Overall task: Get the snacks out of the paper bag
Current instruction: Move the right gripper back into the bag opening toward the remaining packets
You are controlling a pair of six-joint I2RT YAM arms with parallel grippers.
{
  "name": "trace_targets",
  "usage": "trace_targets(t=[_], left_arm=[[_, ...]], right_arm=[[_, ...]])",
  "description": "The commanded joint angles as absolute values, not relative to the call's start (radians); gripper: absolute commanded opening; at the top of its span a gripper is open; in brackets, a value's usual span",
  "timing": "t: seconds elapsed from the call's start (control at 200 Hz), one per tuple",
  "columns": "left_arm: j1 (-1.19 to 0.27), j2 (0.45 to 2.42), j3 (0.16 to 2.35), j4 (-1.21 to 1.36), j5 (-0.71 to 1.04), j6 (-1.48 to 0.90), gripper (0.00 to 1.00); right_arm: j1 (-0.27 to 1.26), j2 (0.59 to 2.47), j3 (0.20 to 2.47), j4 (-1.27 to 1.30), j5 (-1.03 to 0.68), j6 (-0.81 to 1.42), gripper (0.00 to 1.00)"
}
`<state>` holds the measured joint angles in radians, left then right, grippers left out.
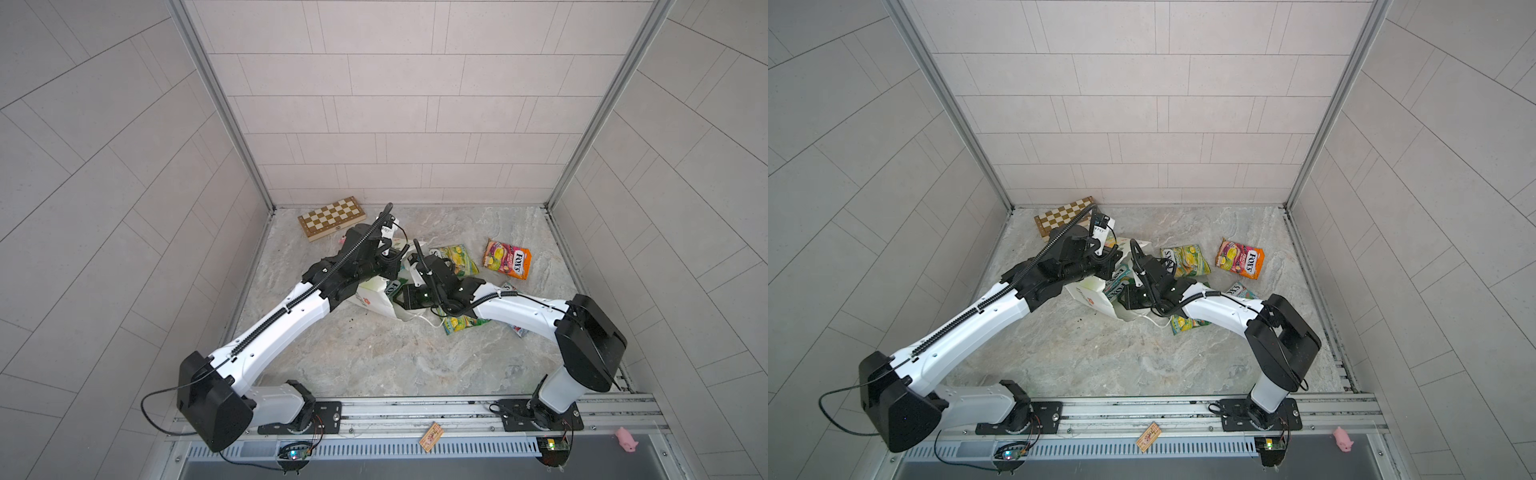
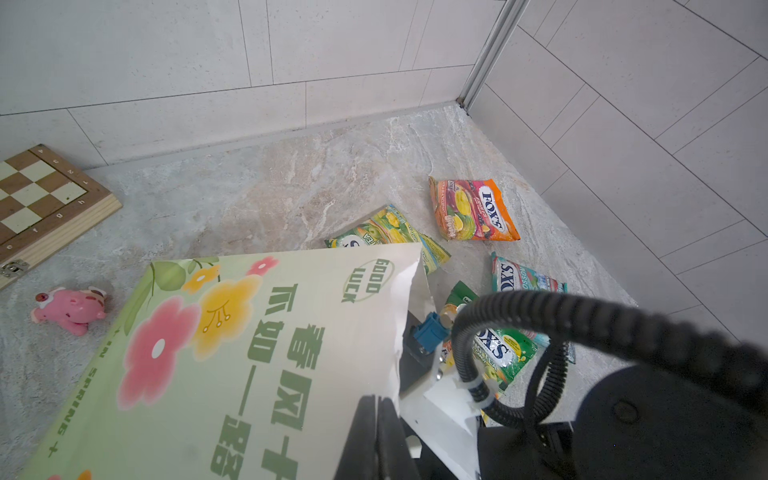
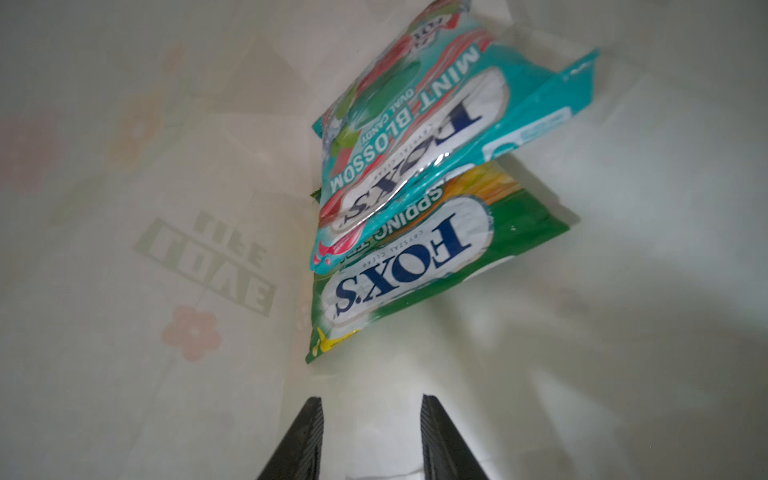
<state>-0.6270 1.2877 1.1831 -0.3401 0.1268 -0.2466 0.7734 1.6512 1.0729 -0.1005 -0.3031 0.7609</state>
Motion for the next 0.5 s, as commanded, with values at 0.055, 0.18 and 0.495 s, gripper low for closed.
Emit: trace_targets(t=[0.055, 0.18, 0.495], left_arm=[[-0.626, 1.263, 1.167, -0.317, 0.110, -0.251, 0.00], [-0.626, 1.263, 1.168, -0.316, 0.111, -0.251, 0.00], [-0.626, 1.264, 1.169, -0.315, 0.111, -0.252, 0.00]], right_arm=[[0.776, 1.704, 1.121, -0.106, -0.193, 0.883, 0.40], [0.776, 1.749, 1.170, -0.146, -0.161, 0.913, 0.40], [0.776, 1.839, 1.295, -0.286, -0.096, 0.938, 0.42]])
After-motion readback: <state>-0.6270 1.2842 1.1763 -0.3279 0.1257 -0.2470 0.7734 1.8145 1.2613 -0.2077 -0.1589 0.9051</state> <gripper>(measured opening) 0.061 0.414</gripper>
